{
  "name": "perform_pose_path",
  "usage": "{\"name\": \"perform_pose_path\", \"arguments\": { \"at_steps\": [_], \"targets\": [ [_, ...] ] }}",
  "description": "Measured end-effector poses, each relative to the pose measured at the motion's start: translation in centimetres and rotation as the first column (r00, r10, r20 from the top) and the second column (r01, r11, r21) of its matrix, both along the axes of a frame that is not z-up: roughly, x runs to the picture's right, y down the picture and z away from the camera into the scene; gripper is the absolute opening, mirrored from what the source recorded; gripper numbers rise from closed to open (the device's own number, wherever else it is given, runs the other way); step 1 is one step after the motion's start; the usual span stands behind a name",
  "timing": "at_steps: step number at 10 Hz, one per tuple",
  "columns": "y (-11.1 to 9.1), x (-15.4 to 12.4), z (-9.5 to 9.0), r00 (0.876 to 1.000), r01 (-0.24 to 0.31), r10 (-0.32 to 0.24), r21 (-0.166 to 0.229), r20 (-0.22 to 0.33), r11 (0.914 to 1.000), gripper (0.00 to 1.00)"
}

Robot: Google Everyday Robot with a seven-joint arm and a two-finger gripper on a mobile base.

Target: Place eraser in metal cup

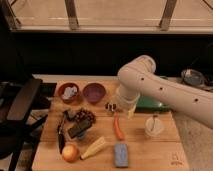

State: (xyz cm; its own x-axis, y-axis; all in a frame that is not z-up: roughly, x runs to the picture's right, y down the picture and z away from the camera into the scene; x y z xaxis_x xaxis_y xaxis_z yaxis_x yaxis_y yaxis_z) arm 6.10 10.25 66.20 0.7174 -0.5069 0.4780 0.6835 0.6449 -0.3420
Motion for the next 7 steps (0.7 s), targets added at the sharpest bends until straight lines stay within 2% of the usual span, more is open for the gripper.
{"name": "perform_pose_path", "arguments": {
  "at_steps": [4,6,7],
  "targets": [
    [2.6,-8.6,1.9,0.993,0.054,-0.048,-0.051,0.110,0.9972,0.65],
    [3.9,-12.7,2.8,0.981,0.066,-0.051,-0.076,0.186,0.9949,0.65],
    [4.5,-13.9,3.1,0.976,0.064,-0.045,-0.084,0.214,0.9944,0.65]
  ]
}}
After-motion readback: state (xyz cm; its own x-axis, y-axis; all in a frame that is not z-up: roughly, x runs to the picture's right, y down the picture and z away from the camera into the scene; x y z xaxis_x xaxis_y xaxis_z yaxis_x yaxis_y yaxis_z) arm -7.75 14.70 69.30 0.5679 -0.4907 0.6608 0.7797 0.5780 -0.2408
